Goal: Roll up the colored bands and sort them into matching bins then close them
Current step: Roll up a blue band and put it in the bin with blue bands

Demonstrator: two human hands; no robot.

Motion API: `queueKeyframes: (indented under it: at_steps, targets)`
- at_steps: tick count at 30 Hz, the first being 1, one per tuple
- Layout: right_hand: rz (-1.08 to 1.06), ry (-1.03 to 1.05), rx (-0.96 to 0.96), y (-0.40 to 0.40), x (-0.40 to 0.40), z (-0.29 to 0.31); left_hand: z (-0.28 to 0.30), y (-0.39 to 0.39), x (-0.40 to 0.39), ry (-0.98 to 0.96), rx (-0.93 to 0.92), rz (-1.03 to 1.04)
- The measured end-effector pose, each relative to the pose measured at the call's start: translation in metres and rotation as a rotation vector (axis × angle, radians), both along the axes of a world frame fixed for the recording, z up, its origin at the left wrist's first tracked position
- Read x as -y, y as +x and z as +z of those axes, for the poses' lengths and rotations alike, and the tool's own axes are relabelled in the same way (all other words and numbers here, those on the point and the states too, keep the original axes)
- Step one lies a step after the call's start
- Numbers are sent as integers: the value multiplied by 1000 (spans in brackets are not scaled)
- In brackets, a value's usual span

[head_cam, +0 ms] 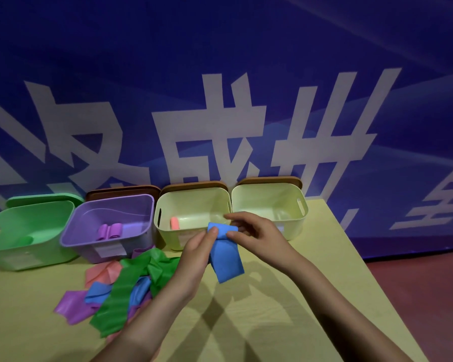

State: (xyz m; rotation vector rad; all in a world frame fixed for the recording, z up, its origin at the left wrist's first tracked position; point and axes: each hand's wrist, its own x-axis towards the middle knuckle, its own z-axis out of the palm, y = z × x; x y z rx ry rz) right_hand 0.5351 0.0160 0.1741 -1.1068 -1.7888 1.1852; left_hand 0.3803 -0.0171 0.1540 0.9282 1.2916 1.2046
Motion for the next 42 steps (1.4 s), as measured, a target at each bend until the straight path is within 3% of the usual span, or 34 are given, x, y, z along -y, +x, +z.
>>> queueKeyframes:
  at_steps: [10, 14, 17, 22, 25, 42]
  targets:
    - [-38, -69, -112, 1, 8, -7, -1, -7, 2, 345, -578, -132]
    - [-37, -42, -136, 0, 14, -13, -5, -7, 1, 407, -636, -76]
    - [-47, 6, -173, -3, 18, -16, -3, -4, 6, 387, -568, -54]
    - [-100, -38, -284, -8, 17, -9, 11, 5, 8, 88, -43, -29]
    - [-145, -53, -315, -10, 12, -4, 13, 6, 8, -9, 80, -16]
    - [-269, -16, -338, -5, 13, -10, 12, 6, 8, -113, 30, -102]
